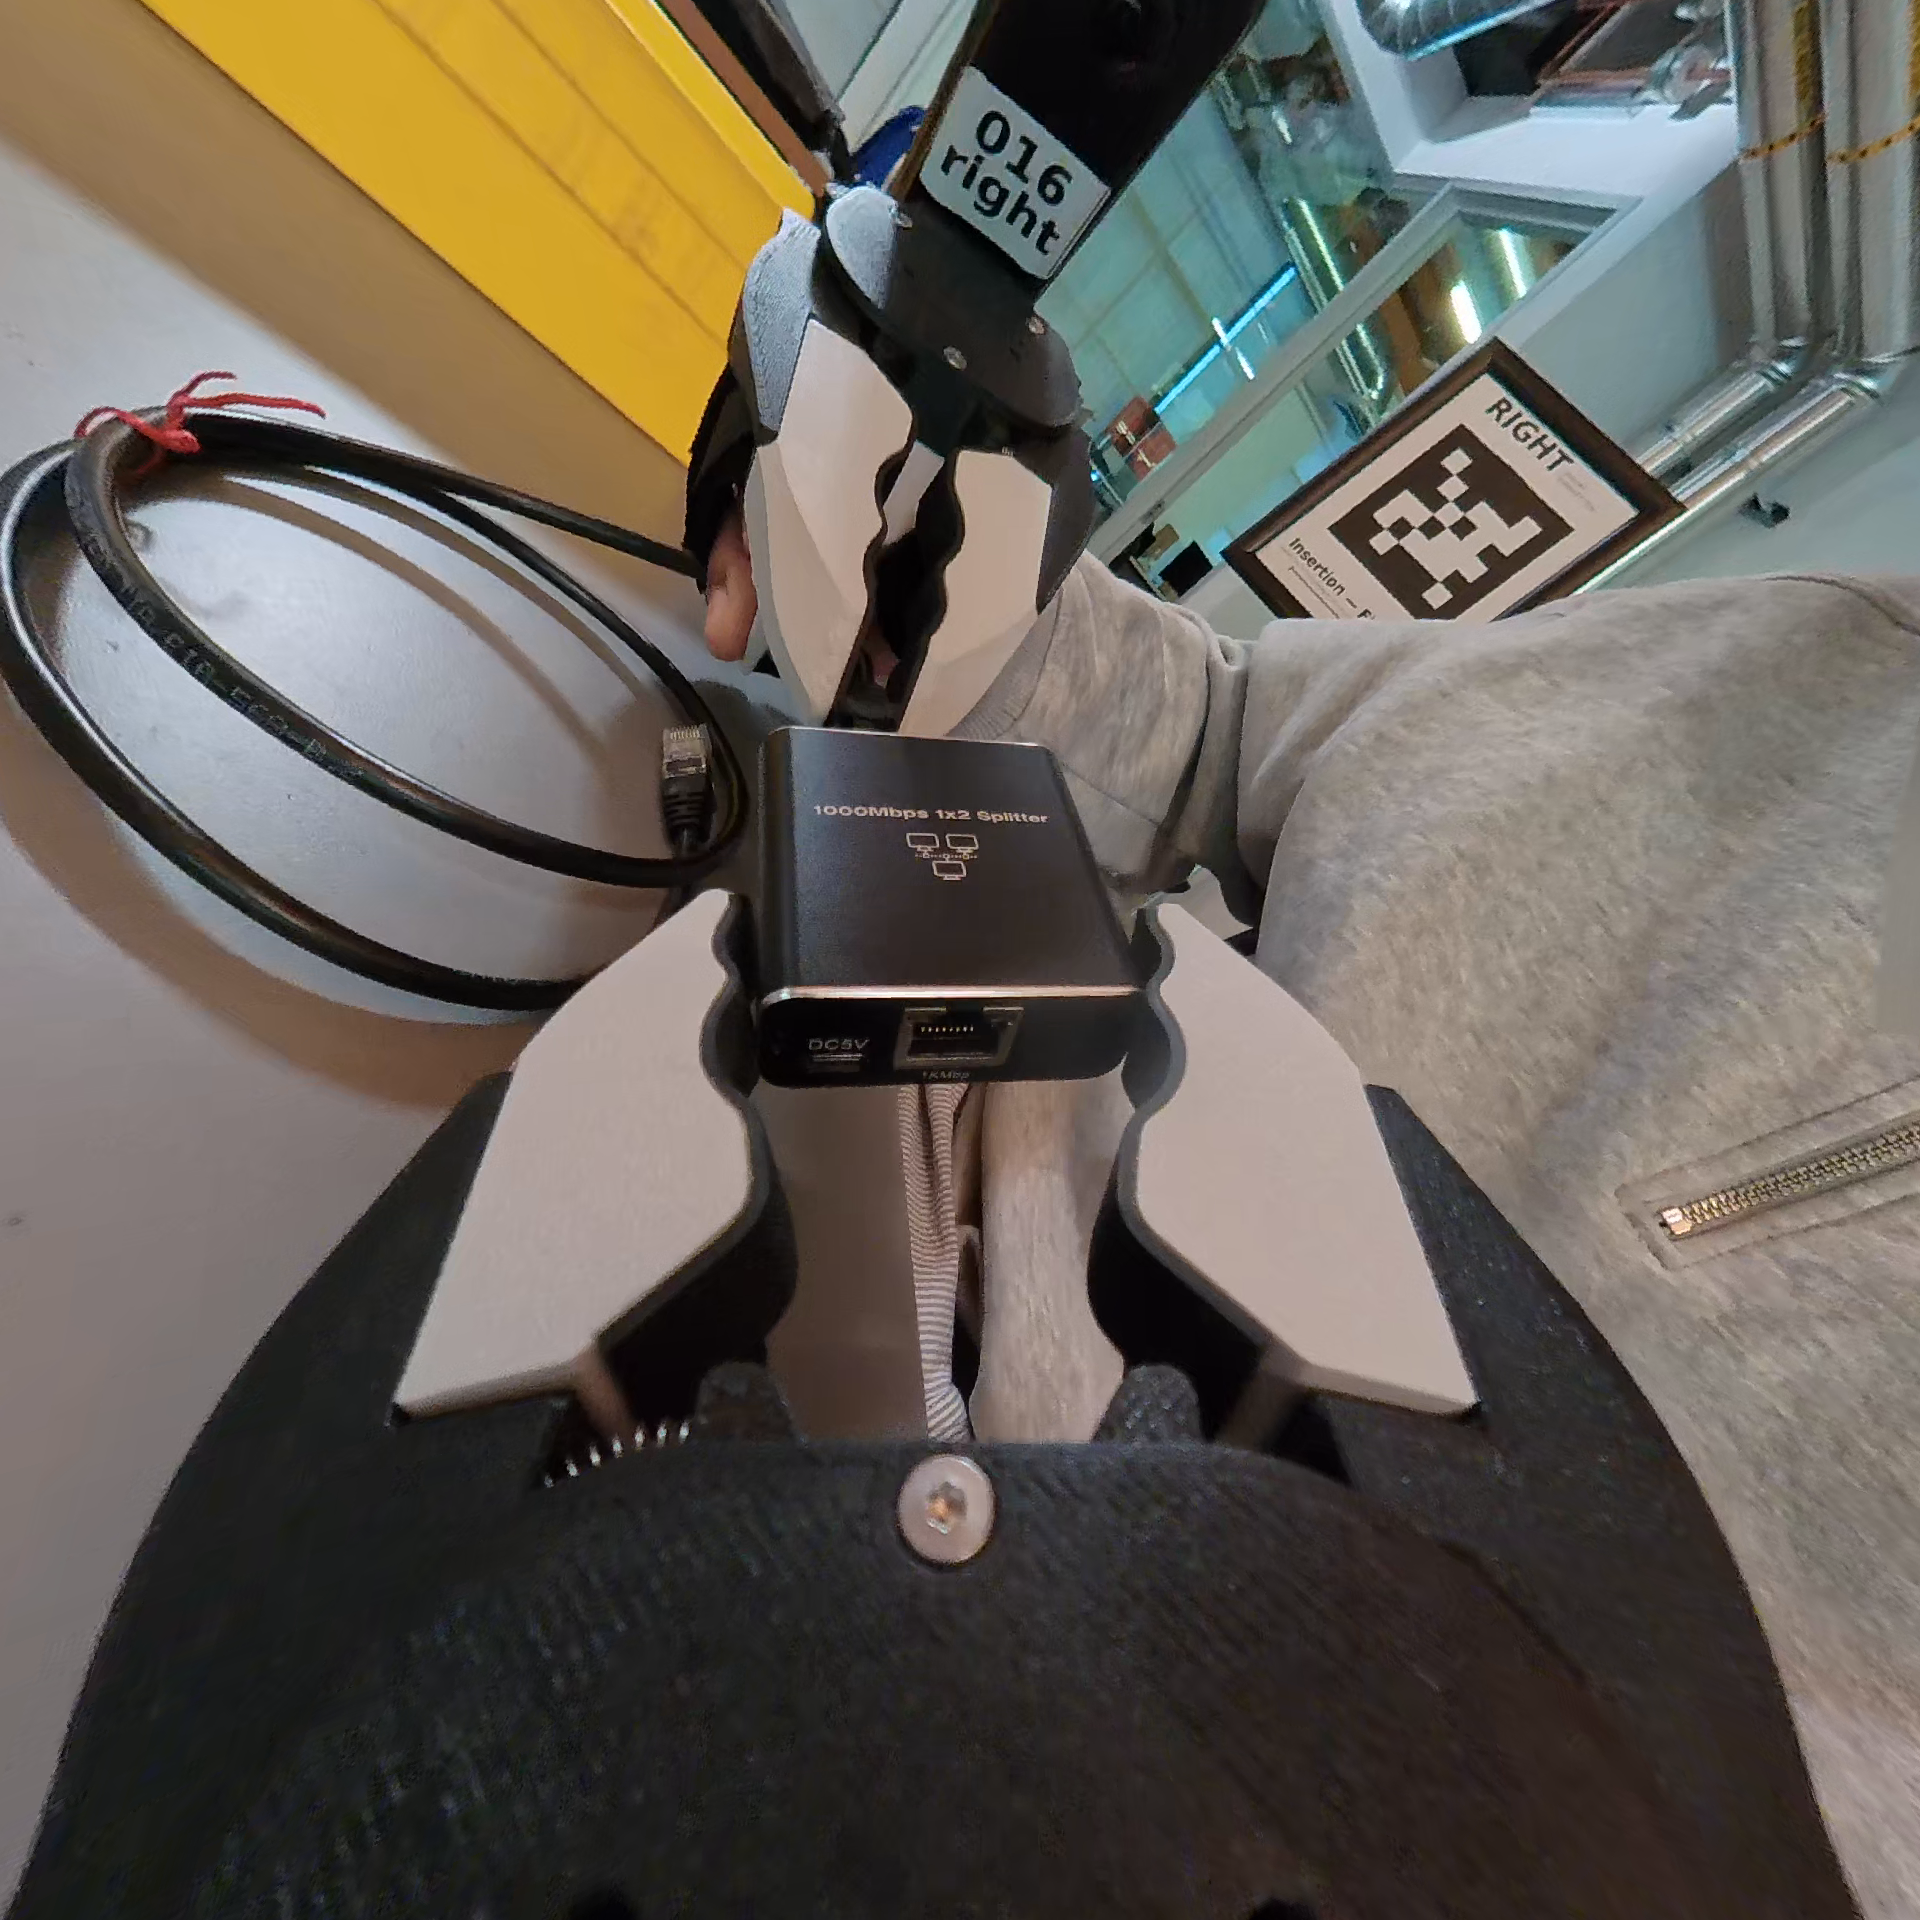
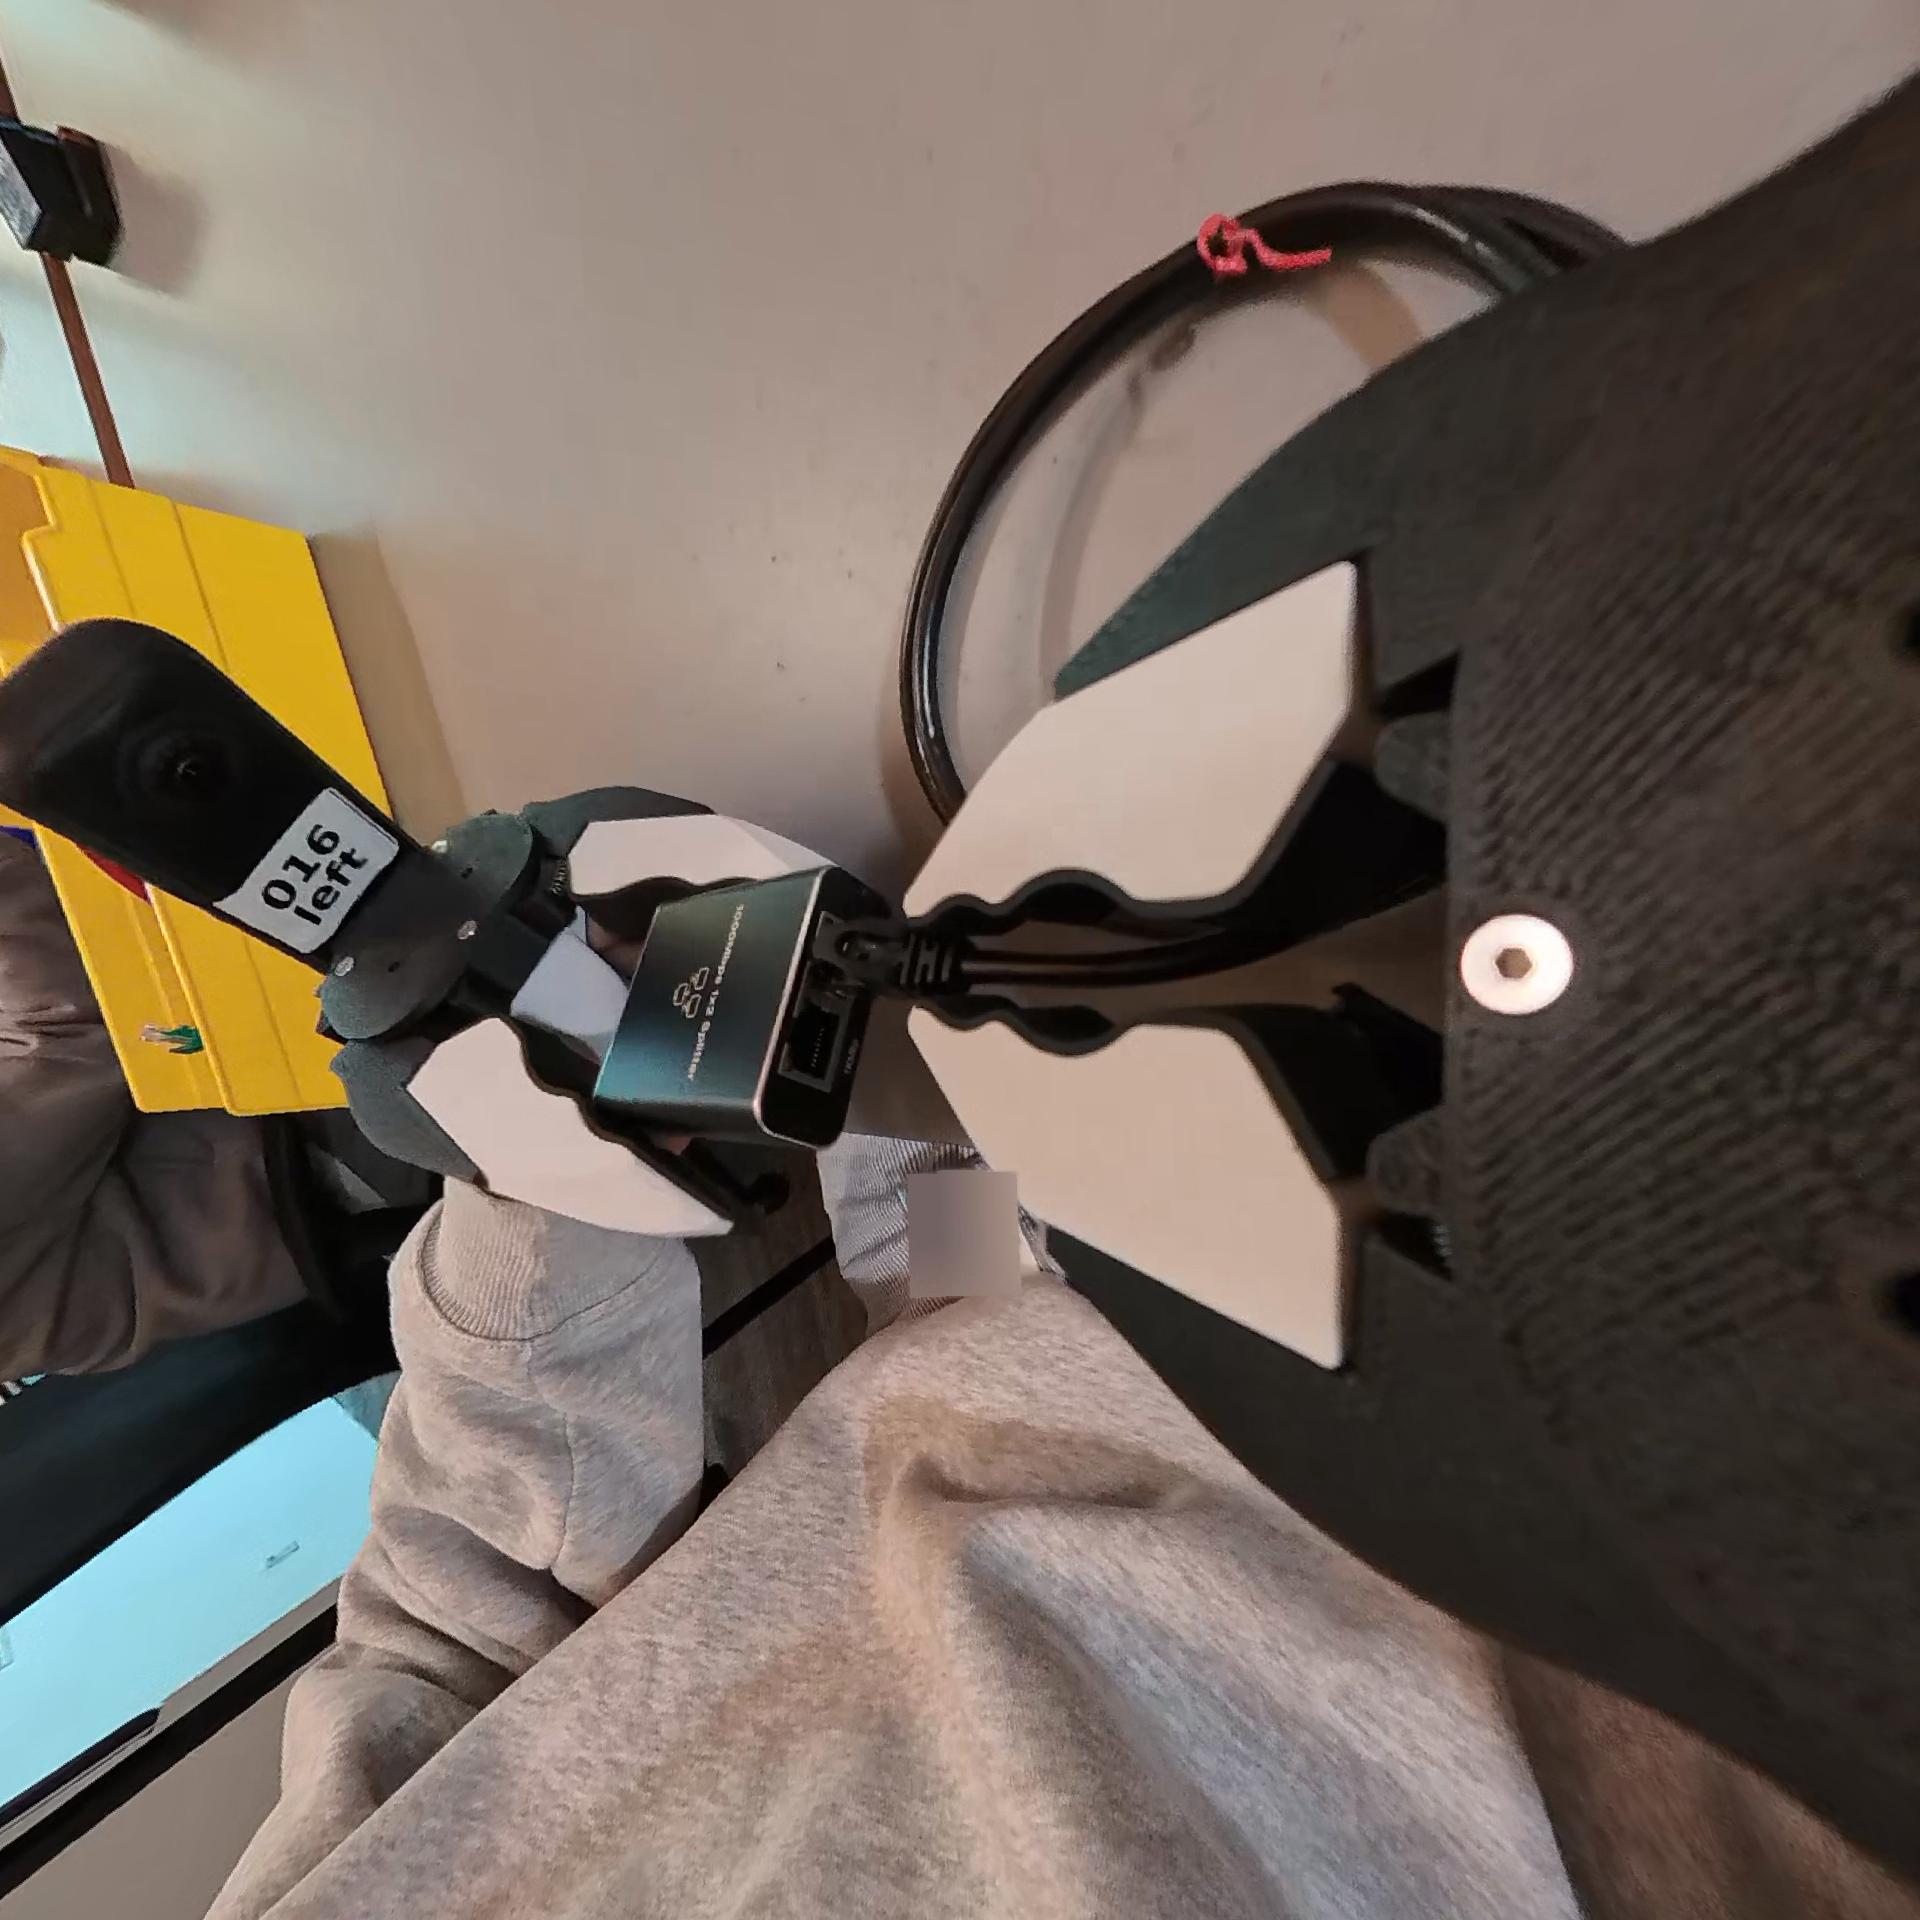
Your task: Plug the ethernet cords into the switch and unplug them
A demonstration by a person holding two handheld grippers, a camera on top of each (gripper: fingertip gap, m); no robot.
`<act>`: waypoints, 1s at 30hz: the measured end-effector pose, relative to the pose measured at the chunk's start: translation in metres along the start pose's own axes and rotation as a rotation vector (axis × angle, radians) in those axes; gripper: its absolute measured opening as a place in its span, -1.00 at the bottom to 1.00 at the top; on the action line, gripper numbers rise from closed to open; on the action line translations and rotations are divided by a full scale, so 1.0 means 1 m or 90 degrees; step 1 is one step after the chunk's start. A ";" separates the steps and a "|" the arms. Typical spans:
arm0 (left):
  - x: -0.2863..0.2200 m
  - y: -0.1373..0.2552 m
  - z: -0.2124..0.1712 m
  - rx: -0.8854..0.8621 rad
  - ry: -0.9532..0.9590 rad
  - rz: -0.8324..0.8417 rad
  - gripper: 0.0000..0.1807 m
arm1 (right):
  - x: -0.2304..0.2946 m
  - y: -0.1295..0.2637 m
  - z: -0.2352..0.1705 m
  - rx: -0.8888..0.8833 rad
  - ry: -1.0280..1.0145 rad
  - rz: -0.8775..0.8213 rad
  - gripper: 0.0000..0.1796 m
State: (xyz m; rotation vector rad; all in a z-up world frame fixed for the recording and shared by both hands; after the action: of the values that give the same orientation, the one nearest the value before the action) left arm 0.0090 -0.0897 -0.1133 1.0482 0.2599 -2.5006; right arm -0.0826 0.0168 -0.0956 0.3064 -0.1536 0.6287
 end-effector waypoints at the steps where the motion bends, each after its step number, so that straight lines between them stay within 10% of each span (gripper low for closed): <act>1: 0.001 0.000 0.000 0.002 0.004 0.002 -0.23 | 0.000 -0.001 -0.002 0.009 0.001 0.002 -0.88; 10: 0.008 0.004 0.005 -0.032 0.025 0.029 -0.22 | 0.007 -0.024 -0.025 0.143 0.050 0.005 -0.88; 30: 0.005 0.022 0.028 -0.180 -0.104 0.105 -0.12 | -0.025 0.004 0.006 -0.059 -0.043 -0.116 -0.88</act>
State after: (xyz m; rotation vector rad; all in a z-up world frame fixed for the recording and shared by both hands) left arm -0.0020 -0.1203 -0.0971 0.7184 0.4435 -2.3020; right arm -0.1051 0.0041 -0.0943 0.2482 -0.2164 0.4296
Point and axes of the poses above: each gripper's, where its closed fingertips meet, y back along the fingers, z out of its top, x = y × z across the jaws, the point moved 6 cm from there along y, back along the fingers, and after that the axes turned 7 degrees about -x, right-handed, at the moved point
